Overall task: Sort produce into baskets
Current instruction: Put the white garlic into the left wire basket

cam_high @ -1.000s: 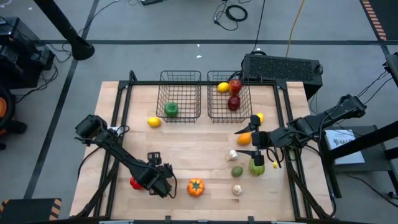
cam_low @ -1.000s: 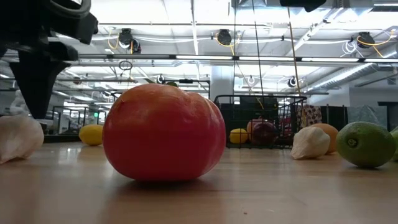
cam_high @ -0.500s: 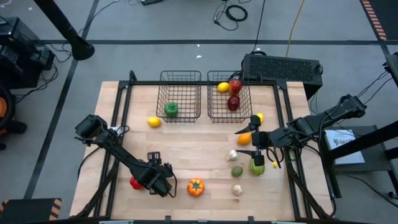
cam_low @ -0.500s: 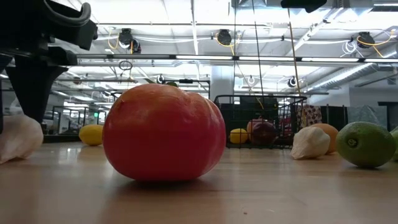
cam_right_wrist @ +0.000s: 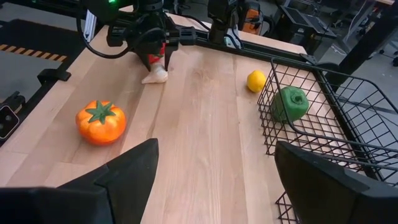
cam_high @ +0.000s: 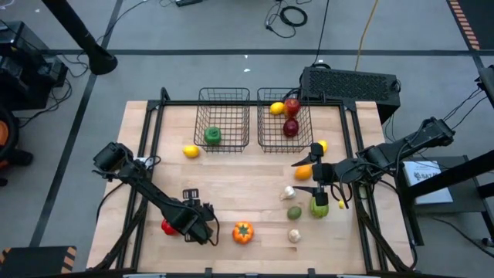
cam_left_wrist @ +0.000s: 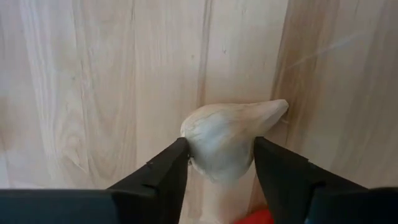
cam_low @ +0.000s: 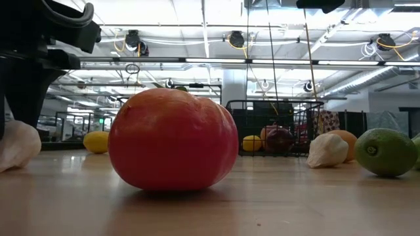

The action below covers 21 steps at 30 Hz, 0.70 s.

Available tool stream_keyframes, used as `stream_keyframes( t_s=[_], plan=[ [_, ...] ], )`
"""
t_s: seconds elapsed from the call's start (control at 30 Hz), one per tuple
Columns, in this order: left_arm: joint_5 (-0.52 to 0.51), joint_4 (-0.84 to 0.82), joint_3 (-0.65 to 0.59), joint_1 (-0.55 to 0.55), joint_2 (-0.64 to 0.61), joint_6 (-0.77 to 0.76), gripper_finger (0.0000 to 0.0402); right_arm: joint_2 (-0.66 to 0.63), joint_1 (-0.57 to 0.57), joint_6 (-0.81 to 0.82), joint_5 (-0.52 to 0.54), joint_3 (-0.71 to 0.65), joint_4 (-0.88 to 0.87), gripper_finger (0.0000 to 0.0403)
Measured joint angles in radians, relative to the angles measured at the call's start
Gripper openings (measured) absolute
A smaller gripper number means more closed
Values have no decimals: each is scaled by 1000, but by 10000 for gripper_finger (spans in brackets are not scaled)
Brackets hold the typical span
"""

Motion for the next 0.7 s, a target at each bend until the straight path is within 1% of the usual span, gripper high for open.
stream_keyframes(
  t_s=[0.1,0.27,0.4,0.53,0.63,0.7],
  plan=[
    [0,0,0,0,0,15,171,0,0,0,0,0,0,313],
    [0,-6,3,0,0,24,169,0,0,0,0,0,0,313],
    [-13,-40,39,0,0,25,169,0,0,0,0,0,0,313],
    [-94,-72,105,6,0,66,169,0,0,0,0,0,0,313],
    [-191,-75,165,23,0,123,169,0,0,0,0,0,0,313],
    [-274,-71,210,37,0,180,169,0,0,0,0,0,0,313]
  ],
)
